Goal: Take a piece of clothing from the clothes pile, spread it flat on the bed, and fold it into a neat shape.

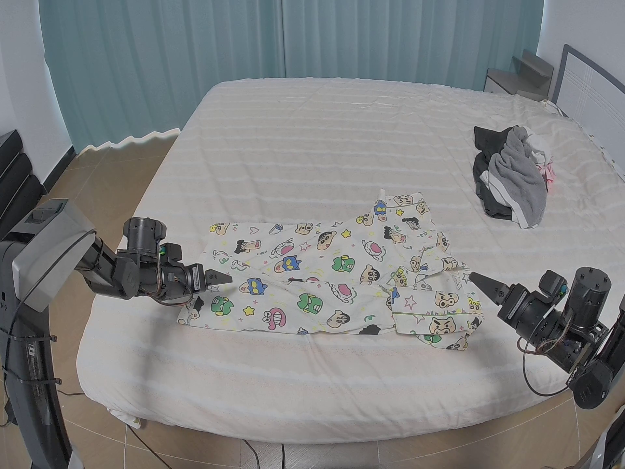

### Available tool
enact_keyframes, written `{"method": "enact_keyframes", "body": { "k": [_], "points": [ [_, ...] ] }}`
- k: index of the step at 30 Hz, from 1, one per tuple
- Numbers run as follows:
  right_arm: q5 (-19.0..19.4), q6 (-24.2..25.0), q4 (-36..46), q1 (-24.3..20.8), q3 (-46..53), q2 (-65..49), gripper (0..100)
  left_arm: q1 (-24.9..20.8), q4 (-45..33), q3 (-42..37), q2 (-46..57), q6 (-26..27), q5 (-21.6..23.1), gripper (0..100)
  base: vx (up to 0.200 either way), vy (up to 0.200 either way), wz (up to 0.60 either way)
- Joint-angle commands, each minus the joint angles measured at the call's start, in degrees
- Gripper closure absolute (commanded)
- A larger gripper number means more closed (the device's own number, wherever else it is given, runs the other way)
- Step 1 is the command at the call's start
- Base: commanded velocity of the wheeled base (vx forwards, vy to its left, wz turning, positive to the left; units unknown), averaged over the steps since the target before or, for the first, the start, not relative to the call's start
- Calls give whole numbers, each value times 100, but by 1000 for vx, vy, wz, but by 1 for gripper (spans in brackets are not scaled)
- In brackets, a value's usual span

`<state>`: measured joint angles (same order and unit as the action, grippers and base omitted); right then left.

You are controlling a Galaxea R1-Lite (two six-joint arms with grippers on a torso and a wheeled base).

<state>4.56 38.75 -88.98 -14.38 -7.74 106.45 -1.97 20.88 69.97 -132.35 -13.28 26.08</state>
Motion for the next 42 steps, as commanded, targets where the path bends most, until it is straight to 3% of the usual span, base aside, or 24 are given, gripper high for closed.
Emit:
{"method": "enact_keyframes", "body": {
  "k": [1, 31, 32, 42],
  "points": [
    [1, 1, -67, -3, 1, 69, 0, 48, 4, 43, -1, -8, -32, 0, 0, 0, 0],
    [-8, 1, -76, -73, 1, 139, 0, -286, 4, 7, -80, -44, -41, 0, 0, 0, 0],
    [-8, 1, -67, -73, 1, 139, 0, -277, 4, 7, -80, -52, -41, 100, 0, 0, 0],
    [-8, 1, -76, -82, 1, 148, 0, -110, -23, -195, 34, -52, -41, 100, 0, 0, 0]
  ]
}}
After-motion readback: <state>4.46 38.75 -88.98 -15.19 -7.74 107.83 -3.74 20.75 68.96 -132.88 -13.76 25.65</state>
